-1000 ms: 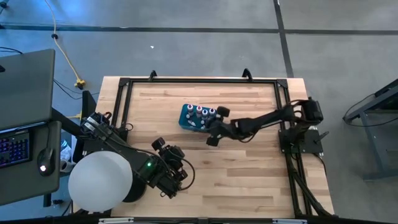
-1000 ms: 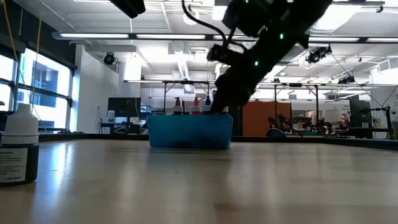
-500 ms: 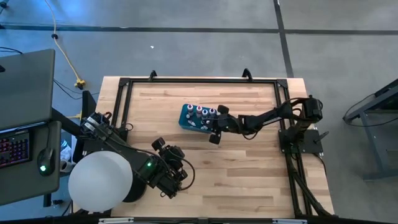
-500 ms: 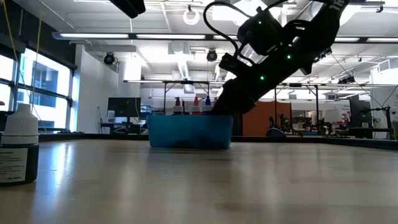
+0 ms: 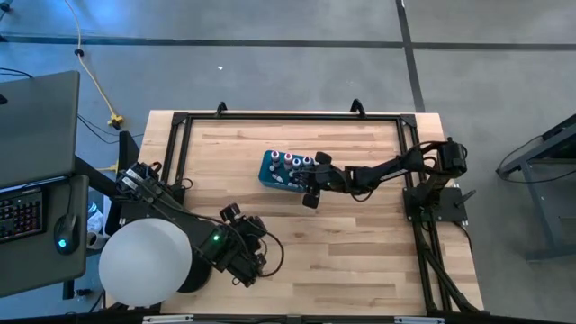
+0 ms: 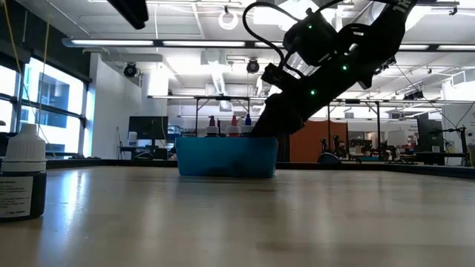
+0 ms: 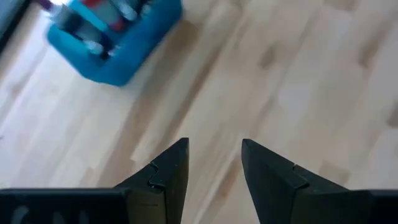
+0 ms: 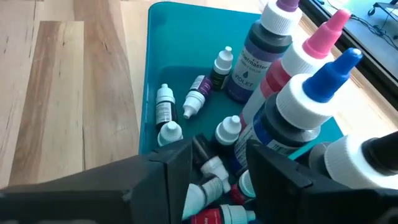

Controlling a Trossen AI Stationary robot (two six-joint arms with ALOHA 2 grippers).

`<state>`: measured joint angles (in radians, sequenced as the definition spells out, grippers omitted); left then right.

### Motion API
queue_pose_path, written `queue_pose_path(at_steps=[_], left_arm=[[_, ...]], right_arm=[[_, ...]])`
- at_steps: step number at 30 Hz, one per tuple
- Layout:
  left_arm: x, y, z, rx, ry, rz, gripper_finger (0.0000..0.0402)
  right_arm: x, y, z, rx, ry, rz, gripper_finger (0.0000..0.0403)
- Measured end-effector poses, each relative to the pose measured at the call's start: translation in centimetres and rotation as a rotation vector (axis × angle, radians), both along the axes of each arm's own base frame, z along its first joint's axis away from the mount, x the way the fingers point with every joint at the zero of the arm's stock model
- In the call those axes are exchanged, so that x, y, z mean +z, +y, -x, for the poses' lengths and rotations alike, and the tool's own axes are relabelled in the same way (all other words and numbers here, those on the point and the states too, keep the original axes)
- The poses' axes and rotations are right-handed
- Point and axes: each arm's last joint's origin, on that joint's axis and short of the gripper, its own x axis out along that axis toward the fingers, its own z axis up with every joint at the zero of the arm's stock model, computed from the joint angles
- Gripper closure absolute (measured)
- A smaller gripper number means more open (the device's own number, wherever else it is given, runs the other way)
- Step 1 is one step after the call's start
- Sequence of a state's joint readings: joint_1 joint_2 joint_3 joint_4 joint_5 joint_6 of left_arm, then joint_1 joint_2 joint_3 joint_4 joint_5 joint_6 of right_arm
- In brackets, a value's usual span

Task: Pick & Place food coloring
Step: Put the green food coloring bottle into the blue bin

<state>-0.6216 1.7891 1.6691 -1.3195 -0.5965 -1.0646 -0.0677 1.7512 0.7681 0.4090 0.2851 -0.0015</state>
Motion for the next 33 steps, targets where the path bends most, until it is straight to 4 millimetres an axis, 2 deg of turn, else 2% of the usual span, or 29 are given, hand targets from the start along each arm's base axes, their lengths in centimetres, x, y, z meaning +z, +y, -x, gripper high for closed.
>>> queue_pose_path(at_steps=[4,9,12,15,29,33], left_arm=[[-0.7,-0.7,-0.5,-0.109,0.072,0.051,0.0257],[-1.2,-2.0,-1.5,-0.346,0.123,0.182,0.0257],[-2.2,-3.3,-2.6,-0.539,0.156,0.266,0.0257],[-3.7,-3.8,-3.0,-0.625,0.232,0.287,0.0257],[-9.6,-3.1,-5.5,-0.600,0.453,0.372,0.0257],[-10.4,-2.7,-6.2,-0.589,0.471,0.409,0.0257]], right_arm=[[0.0,0.0,0.0,-0.002,-0.002,-0.004,0.0250],[0.0,0.1,0.0,0.000,-0.001,-0.004,0.0254],[0.0,0.1,0.0,0.000,0.002,-0.004,0.0260],[-0.1,0.1,0.0,0.000,0.009,-0.005,0.0264],[-0.2,0.1,0.1,-0.002,0.029,-0.004,0.0265],[-0.2,0.1,0.1,-0.003,0.030,-0.004,0.0265]])
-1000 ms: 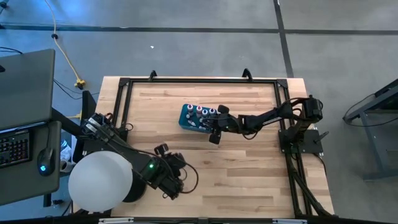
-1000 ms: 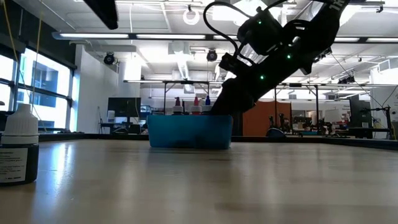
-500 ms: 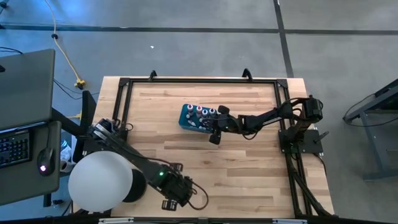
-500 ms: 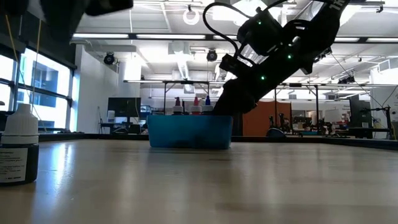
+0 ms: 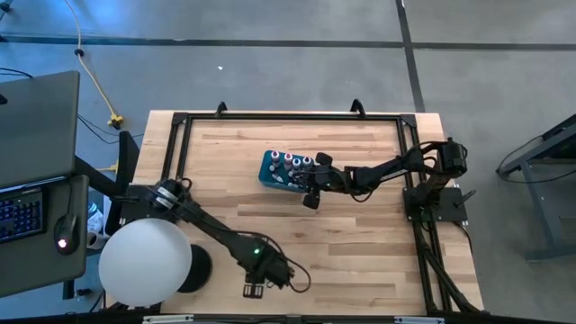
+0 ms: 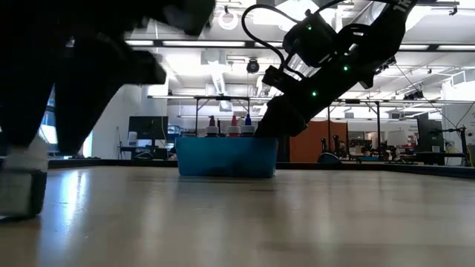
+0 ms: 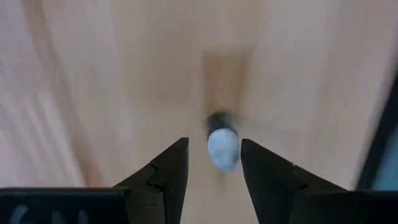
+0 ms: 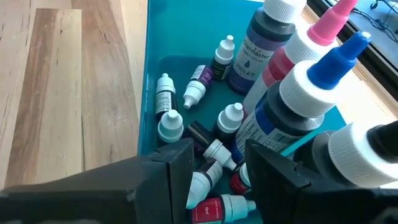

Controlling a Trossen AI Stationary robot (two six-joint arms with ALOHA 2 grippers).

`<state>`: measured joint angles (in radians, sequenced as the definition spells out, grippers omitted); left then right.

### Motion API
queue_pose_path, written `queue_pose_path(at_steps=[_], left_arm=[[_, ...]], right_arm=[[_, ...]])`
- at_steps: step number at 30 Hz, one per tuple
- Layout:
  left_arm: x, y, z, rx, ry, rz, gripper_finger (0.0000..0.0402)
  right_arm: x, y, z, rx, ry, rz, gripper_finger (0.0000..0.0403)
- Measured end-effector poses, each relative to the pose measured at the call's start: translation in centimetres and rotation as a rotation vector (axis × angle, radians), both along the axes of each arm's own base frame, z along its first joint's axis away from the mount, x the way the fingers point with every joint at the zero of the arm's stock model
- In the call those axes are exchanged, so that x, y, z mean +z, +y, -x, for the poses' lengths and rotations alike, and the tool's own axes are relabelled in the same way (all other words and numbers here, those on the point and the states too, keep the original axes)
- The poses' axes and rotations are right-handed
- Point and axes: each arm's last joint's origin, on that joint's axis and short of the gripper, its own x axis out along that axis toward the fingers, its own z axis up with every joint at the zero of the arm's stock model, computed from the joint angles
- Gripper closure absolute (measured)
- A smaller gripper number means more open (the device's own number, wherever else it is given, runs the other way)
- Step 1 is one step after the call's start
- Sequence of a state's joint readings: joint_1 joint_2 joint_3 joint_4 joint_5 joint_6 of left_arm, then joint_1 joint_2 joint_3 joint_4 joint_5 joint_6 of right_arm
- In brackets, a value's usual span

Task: Pick & Place food coloring
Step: Put the green food coloring bottle into the blue bin

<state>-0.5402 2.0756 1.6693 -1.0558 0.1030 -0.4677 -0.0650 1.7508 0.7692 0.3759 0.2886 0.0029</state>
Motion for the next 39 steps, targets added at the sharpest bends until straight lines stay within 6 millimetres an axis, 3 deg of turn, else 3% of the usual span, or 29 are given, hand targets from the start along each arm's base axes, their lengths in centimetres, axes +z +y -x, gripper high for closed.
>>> queue_pose_path(at_steps=[17,26,39], left_arm=[[-0.3,0.4,0.1,0.038,-0.007,-0.070,0.0257],[-0.3,1.9,2.1,0.464,0.170,-0.274,0.0257],[-4.9,3.2,3.8,0.564,0.219,-0.312,0.0257]], right_arm=[[-0.1,0.0,0.1,0.000,0.012,-0.002,0.0265],[-0.1,0.0,0.1,0.003,0.012,-0.004,0.0265],[-0.1,0.0,0.1,-0.009,0.002,-0.032,0.0265]])
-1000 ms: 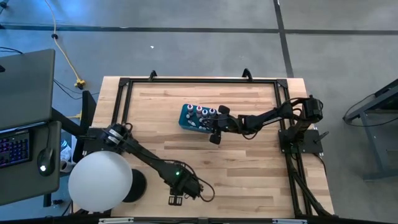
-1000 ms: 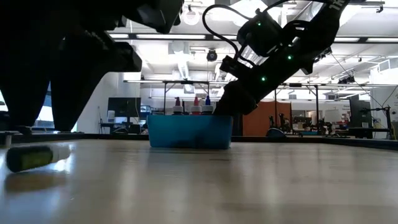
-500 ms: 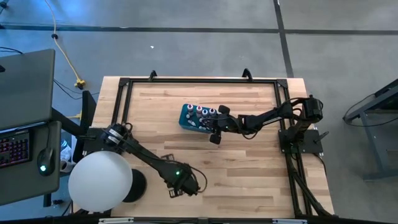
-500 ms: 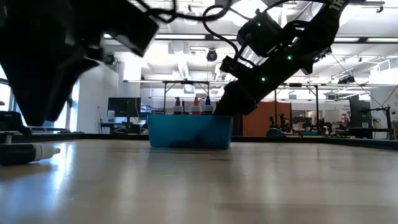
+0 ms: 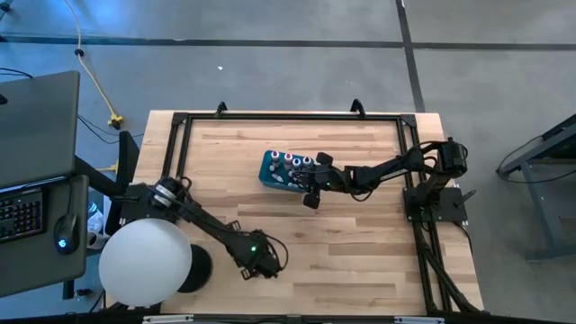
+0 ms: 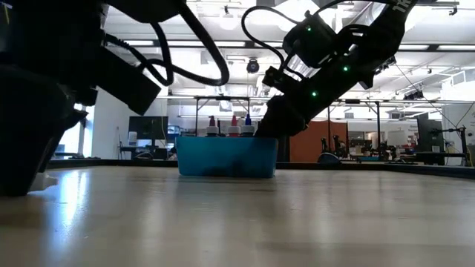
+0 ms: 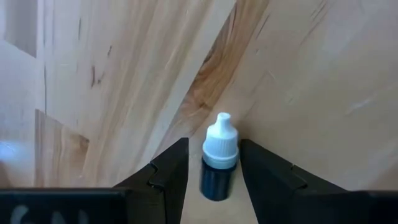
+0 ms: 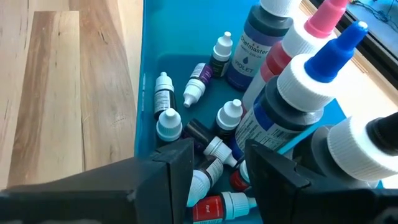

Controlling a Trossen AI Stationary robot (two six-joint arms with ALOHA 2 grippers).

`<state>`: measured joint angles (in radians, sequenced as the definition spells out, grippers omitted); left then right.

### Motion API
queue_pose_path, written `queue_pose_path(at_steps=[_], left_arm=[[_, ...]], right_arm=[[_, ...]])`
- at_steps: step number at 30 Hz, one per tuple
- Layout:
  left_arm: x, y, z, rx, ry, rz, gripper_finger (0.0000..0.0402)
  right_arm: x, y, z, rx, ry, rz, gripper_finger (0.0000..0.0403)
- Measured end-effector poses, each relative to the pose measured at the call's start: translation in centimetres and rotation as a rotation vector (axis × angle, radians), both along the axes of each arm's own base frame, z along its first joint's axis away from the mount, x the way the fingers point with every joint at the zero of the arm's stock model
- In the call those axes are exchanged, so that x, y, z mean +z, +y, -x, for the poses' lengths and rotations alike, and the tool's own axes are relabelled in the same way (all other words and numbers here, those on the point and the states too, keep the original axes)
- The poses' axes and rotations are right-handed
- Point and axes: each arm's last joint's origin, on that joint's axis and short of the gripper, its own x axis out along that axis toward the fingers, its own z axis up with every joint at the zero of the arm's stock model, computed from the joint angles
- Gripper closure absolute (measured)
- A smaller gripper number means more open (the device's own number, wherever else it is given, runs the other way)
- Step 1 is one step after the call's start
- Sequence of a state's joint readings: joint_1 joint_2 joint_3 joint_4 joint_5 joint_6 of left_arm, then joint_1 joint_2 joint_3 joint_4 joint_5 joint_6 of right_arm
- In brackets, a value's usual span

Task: Pick & Place food coloring
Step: Put the green food coloring bottle into the blue bin

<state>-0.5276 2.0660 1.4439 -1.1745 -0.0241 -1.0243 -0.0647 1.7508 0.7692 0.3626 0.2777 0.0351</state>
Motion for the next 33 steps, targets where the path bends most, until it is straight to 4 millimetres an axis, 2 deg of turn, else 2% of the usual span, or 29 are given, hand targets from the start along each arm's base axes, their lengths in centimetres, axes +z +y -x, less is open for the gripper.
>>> queue_pose_path(at_steps=[11,17,20,25,27,30,33], left_arm=[[-1.0,0.1,-0.1,-0.092,-0.010,0.044,0.0261],[-1.0,0.1,-0.2,-0.089,-0.025,0.034,0.0308],[-0.8,0.1,-0.2,-0.066,-0.039,0.018,0.0335],[0.9,-0.1,-1.0,-0.072,-0.080,-0.069,0.0348],[2.3,0.2,-1.9,-0.080,-0.130,-0.131,0.0344],[4.6,1.6,-3.3,-0.078,-0.197,-0.230,0.0340],[6.7,4.0,-5.2,-0.070,-0.255,-0.316,0.0339]], right_arm=[[0.0,0.0,0.0,-0.007,-0.003,-0.006,0.0265],[0.0,0.0,0.0,-0.007,-0.007,-0.005,0.0266],[0.6,0.0,0.1,0.010,-0.012,0.015,0.0266],[4.5,0.8,1.0,0.054,-0.097,0.085,0.0266],[6.5,1.2,1.8,0.060,-0.122,0.136,0.0266],[9.5,1.9,3.7,0.031,-0.142,0.224,0.0266],[12.2,2.3,6.2,-0.025,-0.144,0.275,0.0266]])
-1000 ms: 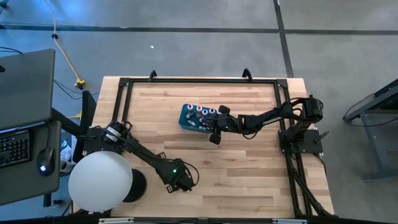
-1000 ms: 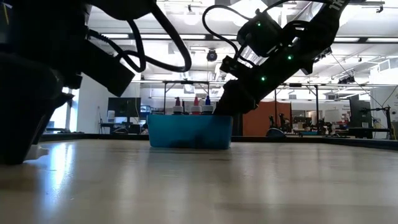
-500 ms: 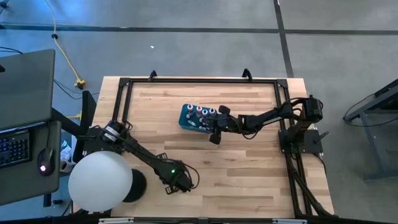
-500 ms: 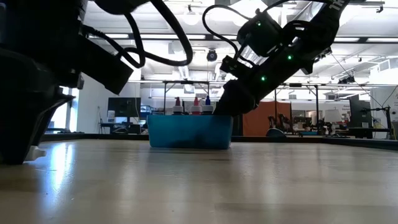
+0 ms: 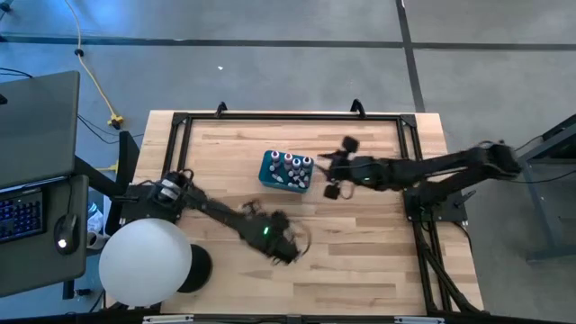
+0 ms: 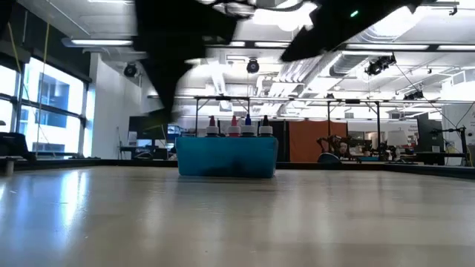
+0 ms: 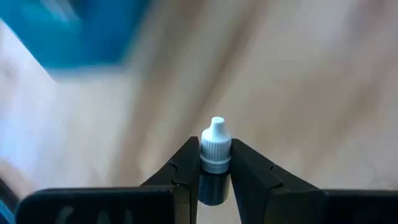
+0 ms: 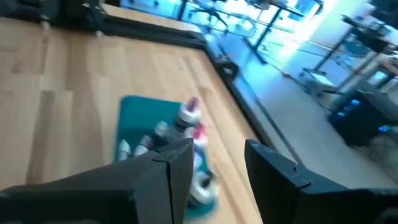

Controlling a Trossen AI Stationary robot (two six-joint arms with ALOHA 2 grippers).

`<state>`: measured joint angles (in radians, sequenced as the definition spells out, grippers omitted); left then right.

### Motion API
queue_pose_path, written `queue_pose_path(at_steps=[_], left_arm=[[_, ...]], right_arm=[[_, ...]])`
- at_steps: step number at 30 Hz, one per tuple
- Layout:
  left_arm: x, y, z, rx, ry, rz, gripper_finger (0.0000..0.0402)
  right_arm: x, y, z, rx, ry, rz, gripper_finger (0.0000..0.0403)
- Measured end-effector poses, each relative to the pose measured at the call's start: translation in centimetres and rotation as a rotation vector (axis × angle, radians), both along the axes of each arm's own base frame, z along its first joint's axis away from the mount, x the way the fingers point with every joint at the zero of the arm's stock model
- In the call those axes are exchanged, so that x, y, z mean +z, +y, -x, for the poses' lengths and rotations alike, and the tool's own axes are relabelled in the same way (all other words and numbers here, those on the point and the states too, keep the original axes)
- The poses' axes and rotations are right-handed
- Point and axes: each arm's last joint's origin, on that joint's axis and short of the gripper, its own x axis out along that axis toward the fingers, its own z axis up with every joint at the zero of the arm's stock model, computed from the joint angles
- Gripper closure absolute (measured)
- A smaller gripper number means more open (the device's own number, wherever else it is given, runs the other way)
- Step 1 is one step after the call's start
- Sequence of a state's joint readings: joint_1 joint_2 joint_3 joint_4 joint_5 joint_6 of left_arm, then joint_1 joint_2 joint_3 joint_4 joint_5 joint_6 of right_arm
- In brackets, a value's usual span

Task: Pick & Place food coloring
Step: Put the green food coloring bottle into the blue bin, then return to Home Position

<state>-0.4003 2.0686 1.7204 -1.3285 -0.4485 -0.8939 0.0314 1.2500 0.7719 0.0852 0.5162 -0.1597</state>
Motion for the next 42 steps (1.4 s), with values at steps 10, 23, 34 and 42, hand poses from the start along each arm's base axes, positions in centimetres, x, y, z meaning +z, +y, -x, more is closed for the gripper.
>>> queue_pose_path(at_steps=[10,23,34,42], left_arm=[[3.8,10.6,-5.4,-0.015,-0.170,-0.085,0.0339],[0.7,17.3,-7.1,-0.032,-0.073,0.005,0.0281],[4.6,17.2,-4.3,0.034,0.024,0.007,0.0214],[12.2,15.0,1.6,0.069,-0.013,-0.171,0.0213]], right_arm=[[2.8,0.4,7.7,-0.063,0.036,-0.225,0.0266],[1.8,0.3,8.5,-0.100,0.159,-0.228,0.0266],[1.9,0.2,8.9,-0.030,0.256,-0.056,0.0266],[3.3,-0.5,13.3,-0.197,0.215,-0.003,0.0266]])
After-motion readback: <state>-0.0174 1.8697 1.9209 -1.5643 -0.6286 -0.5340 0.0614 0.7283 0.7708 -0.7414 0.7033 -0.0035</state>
